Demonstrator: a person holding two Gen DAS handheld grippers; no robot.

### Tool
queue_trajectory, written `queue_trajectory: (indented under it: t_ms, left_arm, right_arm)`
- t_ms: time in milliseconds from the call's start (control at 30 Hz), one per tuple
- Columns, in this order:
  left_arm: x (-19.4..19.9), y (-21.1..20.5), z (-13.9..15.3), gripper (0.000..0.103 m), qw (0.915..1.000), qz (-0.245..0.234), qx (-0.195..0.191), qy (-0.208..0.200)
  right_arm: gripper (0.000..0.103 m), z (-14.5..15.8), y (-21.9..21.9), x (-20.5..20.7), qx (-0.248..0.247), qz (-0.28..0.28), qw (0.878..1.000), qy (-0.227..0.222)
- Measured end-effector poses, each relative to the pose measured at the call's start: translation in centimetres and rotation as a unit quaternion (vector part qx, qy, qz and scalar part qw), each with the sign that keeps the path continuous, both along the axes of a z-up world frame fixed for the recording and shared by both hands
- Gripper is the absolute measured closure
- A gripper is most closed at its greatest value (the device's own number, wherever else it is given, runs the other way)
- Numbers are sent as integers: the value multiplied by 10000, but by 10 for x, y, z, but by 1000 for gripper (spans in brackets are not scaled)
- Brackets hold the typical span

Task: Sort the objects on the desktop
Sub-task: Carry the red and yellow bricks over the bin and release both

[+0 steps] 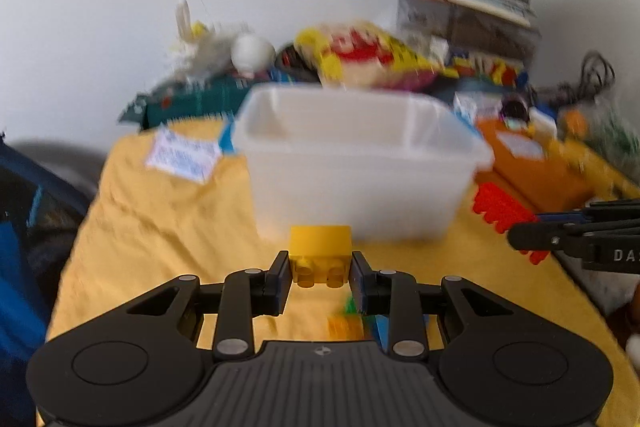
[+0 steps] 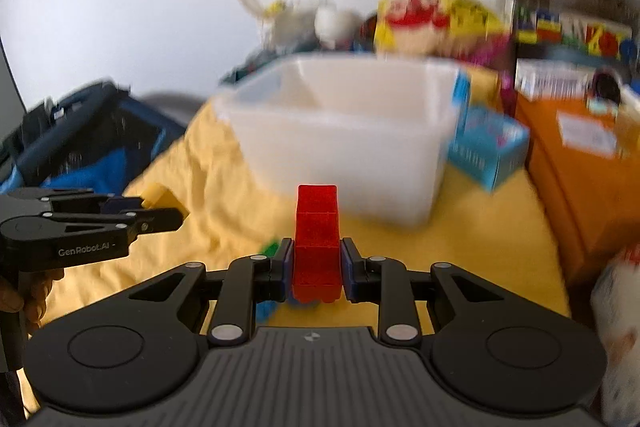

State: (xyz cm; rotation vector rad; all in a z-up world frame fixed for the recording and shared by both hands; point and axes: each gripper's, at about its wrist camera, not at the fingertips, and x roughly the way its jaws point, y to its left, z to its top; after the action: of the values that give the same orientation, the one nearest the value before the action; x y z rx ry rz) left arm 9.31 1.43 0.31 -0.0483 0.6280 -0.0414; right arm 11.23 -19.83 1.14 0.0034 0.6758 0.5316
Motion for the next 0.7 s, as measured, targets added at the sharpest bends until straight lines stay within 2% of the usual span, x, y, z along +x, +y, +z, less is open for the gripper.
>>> queue_trajectory:
  t_ms: [167, 300, 433, 600, 700]
  left_arm:
    - [37, 15, 37, 69, 9997, 135, -80, -176]
    - [66, 15, 63, 69, 9993, 98, 77, -362]
    - [98, 13, 84, 69, 9993, 40, 19, -359]
    - [125, 9, 92, 69, 9993, 29, 128, -343]
    - [136, 7, 92, 69, 9994, 28, 151, -303]
  right_arm:
    - [76, 38, -8, 36, 176, -129, 9993, -311]
    - [76, 61, -14, 64, 290, -218, 9982, -474]
    - [76, 85, -11, 92, 294, -97, 9984, -465]
    - [76, 98, -1, 116, 100, 45, 9989, -452]
    - [76, 96, 3, 129, 36, 27, 9992, -394]
